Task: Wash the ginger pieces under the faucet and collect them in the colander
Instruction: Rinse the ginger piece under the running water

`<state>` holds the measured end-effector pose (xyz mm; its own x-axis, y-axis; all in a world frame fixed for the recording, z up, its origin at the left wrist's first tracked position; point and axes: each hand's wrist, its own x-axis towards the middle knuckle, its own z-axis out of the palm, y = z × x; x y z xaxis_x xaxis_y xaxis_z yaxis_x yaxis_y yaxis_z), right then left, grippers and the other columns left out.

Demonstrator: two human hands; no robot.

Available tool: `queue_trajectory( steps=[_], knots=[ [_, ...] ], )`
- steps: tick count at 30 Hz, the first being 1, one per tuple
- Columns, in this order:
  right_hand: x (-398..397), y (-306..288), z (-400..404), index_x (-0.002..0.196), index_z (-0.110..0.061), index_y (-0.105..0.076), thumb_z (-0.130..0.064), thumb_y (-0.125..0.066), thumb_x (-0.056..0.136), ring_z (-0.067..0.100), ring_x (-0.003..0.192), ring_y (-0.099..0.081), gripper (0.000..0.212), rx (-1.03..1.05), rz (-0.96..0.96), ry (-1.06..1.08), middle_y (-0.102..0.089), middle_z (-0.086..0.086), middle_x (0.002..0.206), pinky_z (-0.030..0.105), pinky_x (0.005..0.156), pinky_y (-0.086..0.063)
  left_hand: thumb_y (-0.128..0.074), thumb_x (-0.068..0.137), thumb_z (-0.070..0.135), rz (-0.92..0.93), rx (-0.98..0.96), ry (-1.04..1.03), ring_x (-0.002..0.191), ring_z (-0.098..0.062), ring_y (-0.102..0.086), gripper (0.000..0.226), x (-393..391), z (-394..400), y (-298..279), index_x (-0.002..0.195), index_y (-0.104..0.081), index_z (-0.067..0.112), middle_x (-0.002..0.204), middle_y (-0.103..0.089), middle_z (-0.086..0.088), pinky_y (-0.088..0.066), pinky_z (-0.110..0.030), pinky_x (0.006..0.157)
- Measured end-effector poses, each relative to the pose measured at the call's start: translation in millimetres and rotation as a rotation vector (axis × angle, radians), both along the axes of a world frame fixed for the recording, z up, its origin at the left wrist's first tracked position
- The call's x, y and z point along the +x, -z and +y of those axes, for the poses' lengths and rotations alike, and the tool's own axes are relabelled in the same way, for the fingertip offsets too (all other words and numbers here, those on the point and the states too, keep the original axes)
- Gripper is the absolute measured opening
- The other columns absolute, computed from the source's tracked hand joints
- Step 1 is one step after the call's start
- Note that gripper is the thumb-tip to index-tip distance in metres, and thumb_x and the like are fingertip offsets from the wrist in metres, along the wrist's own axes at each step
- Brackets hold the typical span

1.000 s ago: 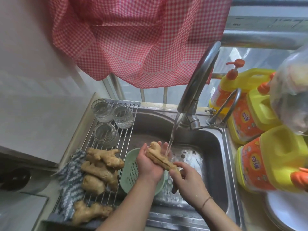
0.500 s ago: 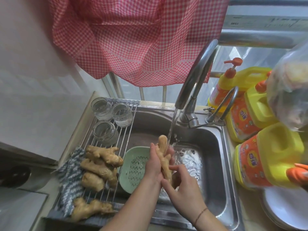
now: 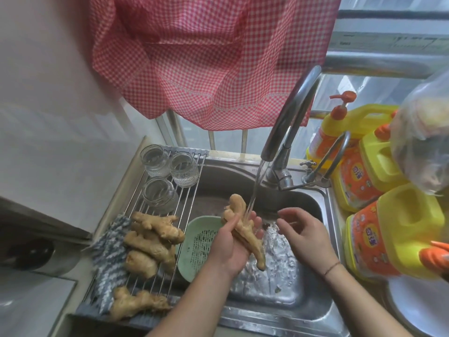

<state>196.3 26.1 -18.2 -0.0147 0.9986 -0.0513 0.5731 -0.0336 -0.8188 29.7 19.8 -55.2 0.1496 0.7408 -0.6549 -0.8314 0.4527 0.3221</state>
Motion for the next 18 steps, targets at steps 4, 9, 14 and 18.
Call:
queue_trajectory(
  steps=[4,9,14,18],
  knots=[
    [-2.8,-8.4,9.9,0.097,-0.029,-0.066,-0.022,-0.070,0.084,-0.002,0.077,-0.064,0.015,0.002,-0.017,-0.082,-0.069,-0.017,0.087,0.004,0.066,-0.046,-0.041,0.103,0.025,0.001,0.055,-0.016,0.126,-0.029,-0.055,0.033,-2.0,-1.1,-5.3,0.127,-0.059,0.011,0.129,-0.062,-0.012,-0.034,-0.052,0.113],
    [-20.2,-18.0,13.5,0.091,-0.030,-0.065,-0.027,-0.070,0.085,-0.006,0.071,-0.063,0.009,-0.034,-0.049,-0.124,-0.070,-0.010,0.077,0.004,0.060,-0.044,-0.037,0.103,0.024,-0.059,0.119,-0.019,0.132,-0.029,-0.050,0.039,-2.9,2.0,-10.1,0.132,-0.054,0.005,0.135,-0.059,-0.014,-0.035,-0.050,0.112],
    [-40.9,-12.1,2.9,0.109,-0.027,-0.063,-0.039,-0.073,0.078,0.008,0.060,-0.064,0.035,-0.186,-0.109,-0.242,-0.068,-0.006,0.084,0.030,0.058,-0.057,-0.050,0.097,0.037,-0.050,0.172,-0.029,0.145,-0.031,-0.032,0.060,-4.2,6.2,5.1,0.150,-0.037,0.013,0.157,-0.033,-0.013,-0.028,-0.052,0.118],
    [-46.9,-9.7,-0.6,0.108,-0.022,-0.065,-0.026,-0.074,0.080,0.007,0.046,-0.059,0.030,-0.258,0.005,-0.234,-0.068,-0.004,0.068,0.027,0.045,-0.050,-0.048,0.098,0.037,0.078,0.129,-0.058,0.141,-0.029,-0.039,0.054,-8.4,2.9,0.2,0.147,-0.043,0.015,0.151,-0.041,-0.015,-0.030,-0.049,0.117]
  ],
)
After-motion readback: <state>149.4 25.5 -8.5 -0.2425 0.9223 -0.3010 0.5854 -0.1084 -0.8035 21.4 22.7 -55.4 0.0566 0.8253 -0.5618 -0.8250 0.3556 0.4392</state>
